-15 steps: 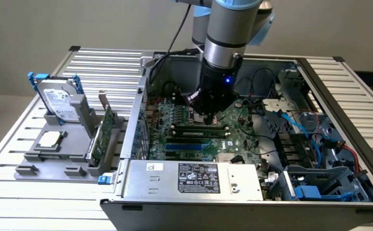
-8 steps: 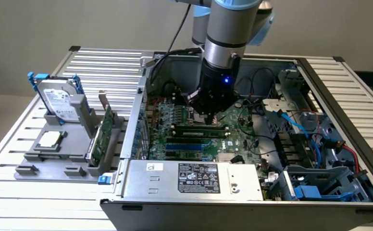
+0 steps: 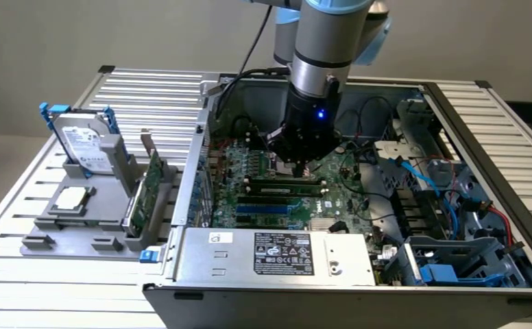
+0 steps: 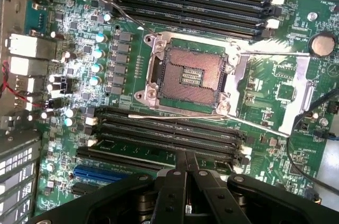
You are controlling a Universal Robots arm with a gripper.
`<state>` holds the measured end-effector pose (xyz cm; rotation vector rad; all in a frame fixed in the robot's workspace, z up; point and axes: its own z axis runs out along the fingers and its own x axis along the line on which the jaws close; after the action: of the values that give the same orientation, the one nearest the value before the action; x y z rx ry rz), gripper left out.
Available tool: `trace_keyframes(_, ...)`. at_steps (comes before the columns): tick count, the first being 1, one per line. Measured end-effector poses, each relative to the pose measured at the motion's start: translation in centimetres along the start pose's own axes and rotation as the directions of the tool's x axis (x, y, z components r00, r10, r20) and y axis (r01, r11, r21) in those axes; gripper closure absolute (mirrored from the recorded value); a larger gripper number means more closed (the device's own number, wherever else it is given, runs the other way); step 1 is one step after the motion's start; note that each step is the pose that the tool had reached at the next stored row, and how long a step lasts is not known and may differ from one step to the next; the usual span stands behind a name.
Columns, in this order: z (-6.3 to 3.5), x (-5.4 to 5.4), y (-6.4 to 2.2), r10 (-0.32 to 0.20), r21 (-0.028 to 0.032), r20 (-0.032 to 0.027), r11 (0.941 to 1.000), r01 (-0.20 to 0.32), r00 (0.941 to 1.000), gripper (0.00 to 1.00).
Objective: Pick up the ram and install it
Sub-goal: 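Press down the ram until it locks into place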
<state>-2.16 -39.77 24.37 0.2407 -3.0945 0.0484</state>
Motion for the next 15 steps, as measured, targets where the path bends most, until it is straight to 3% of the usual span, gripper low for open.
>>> trace_keyframes(7, -0.89, 0.4, -1.52, 0.004, -0.0002, -0.0001, 1.0000, -0.004, 1.0000, 0.89)
trace_keyframes(15, -1.37, 0.5, -1.85, 0.046, -0.0021, -0.0012, 0.9989, -0.046, 0.9989, 0.89)
